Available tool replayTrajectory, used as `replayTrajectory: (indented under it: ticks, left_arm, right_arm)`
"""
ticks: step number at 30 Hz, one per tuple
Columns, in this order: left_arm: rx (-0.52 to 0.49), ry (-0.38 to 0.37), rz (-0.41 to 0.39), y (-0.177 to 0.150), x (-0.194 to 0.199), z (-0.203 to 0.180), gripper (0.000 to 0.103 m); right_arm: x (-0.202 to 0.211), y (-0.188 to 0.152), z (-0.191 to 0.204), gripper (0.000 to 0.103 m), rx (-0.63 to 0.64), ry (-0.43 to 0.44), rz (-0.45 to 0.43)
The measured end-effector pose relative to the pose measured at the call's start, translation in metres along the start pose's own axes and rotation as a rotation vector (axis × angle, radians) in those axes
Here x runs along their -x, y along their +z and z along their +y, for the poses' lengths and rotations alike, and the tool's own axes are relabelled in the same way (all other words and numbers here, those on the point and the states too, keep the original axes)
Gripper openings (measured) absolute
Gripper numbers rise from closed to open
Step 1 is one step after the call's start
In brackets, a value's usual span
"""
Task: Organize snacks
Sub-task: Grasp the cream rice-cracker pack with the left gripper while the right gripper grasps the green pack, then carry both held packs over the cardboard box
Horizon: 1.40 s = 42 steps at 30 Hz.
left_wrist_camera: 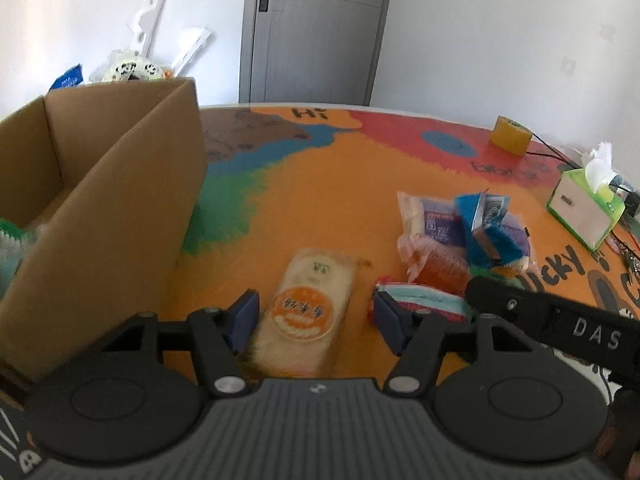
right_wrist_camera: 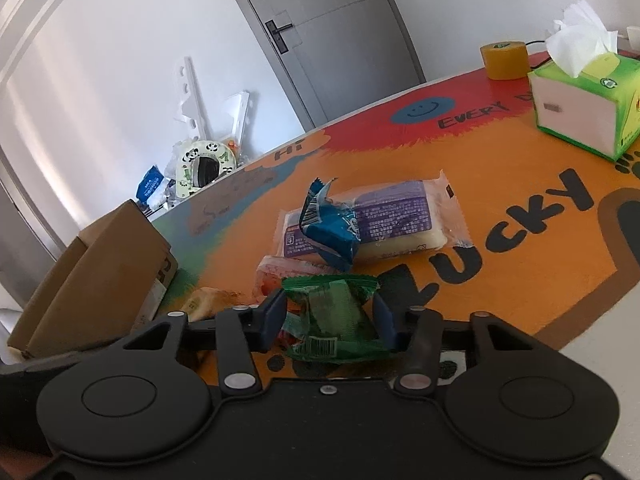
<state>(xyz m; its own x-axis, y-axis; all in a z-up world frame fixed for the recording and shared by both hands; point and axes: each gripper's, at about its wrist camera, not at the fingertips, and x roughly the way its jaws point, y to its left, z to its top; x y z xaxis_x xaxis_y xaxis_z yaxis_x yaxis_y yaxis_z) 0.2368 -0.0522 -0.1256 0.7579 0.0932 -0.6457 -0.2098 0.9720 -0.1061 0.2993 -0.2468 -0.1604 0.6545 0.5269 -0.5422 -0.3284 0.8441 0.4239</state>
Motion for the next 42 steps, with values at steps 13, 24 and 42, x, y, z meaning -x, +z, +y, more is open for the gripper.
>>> replayTrajectory:
  ticks: [13, 24, 42]
  left_arm:
    - [-0.014, -0.071, -0.002, -0.014, 0.021, -0.001, 0.034]
    - [0.000, -0.120, -0.102, -0.001, 0.058, -0.002, 0.034]
    - [0.043, -0.120, -0.273, 0.030, 0.114, 0.032, 0.034]
  right_arm:
    - [0.026, -0.011, 0.002, 0.033, 0.004, -0.004, -0.034]
    - [0.057, -0.003, 0.019, 0.033, 0.024, 0.022, -0.115]
    - [0.068, 0.018, 0.076, 0.033, 0.100, 0.114, -0.196]
